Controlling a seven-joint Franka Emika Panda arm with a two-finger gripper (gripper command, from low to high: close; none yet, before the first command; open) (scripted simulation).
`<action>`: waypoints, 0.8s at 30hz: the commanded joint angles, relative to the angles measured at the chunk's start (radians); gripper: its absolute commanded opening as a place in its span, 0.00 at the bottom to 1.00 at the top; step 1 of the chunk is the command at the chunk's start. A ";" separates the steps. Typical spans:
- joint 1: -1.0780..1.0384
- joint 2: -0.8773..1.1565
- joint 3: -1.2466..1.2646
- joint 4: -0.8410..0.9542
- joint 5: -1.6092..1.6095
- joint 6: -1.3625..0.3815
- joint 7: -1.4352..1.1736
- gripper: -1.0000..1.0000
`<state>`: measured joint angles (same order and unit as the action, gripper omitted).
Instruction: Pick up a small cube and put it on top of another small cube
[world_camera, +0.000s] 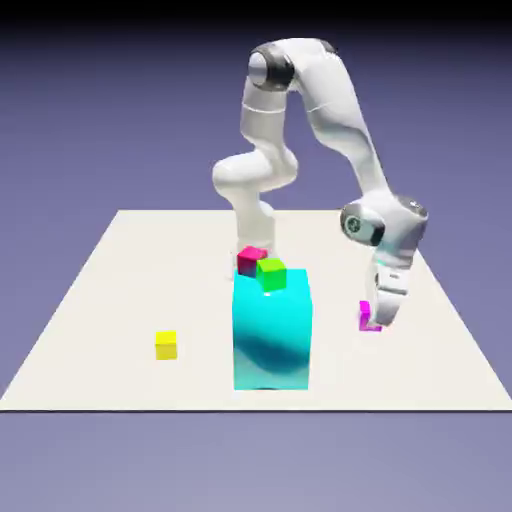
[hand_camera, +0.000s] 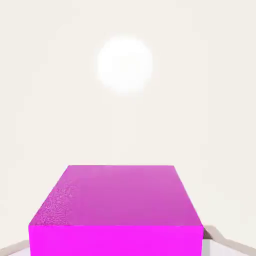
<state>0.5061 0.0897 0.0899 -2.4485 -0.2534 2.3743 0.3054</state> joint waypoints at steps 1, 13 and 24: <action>-0.014 -0.036 -0.001 0.006 0.012 -0.043 0.033 0.00; -0.385 -0.469 -0.048 0.050 0.210 -0.549 0.434 0.00; -0.539 -0.532 -0.087 -0.125 0.267 -0.448 0.531 0.00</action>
<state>-0.0325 -0.4421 0.0031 -2.5735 0.0171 1.9259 0.8358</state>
